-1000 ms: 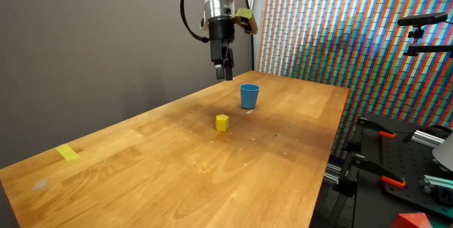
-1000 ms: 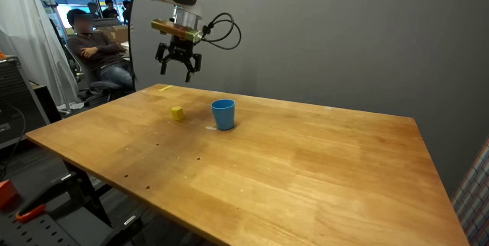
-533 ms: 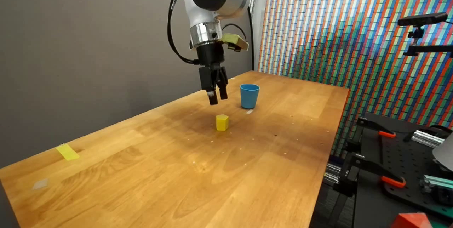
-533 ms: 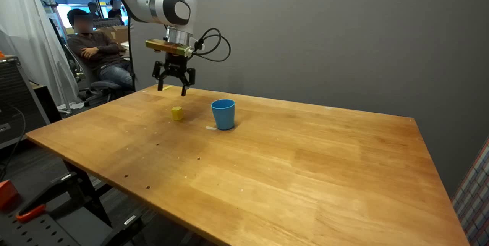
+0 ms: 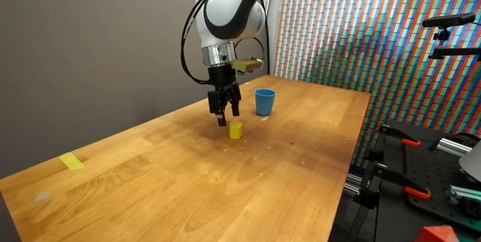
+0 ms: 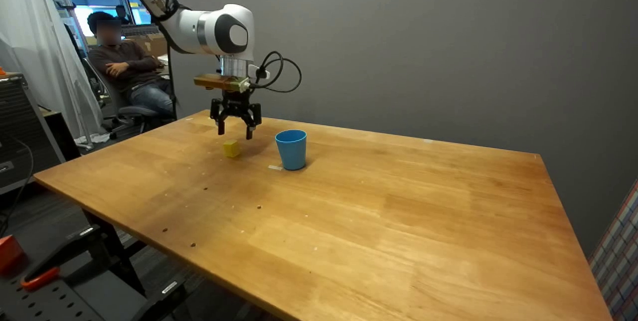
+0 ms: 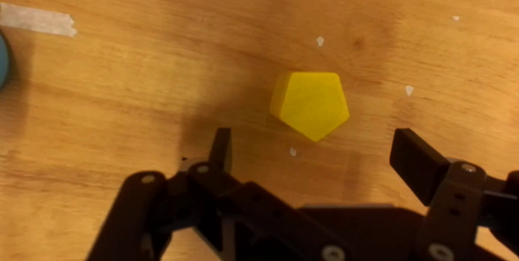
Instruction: Pick the yellow cube and put it in the cup
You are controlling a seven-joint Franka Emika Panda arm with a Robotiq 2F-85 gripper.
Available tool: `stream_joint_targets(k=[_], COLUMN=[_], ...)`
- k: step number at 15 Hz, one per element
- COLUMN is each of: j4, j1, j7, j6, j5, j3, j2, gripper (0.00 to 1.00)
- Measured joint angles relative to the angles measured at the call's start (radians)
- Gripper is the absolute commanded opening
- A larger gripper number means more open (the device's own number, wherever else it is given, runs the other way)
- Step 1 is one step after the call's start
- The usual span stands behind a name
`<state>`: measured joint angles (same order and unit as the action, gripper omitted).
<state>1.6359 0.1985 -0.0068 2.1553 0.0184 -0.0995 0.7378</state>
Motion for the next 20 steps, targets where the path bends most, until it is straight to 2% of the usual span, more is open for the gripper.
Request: stream_joint_targets(k=[3,10,11,12,19,20], j4=[0.012,0.041,0.045,0.049,0.055,0.054], j1=[0.013,0.019,0.019,0.020,0.028,0.028], j7=[0.056,0.161,0.171,0.178,0.212,0.221], j6=[0.043,0.033,0.032,0.030,0.030,0.030], j5=[-0.039,-0.044,-0.044,-0.044,-0.044,-0.044], j3=[0.020,0.031,0.031,0.032,0.034,0.039], j2=[0.011,0.012,0.012,0.012,0.001,-0.009], gripper=[1.00,1.00,0.75,0.73,0.19,0.19])
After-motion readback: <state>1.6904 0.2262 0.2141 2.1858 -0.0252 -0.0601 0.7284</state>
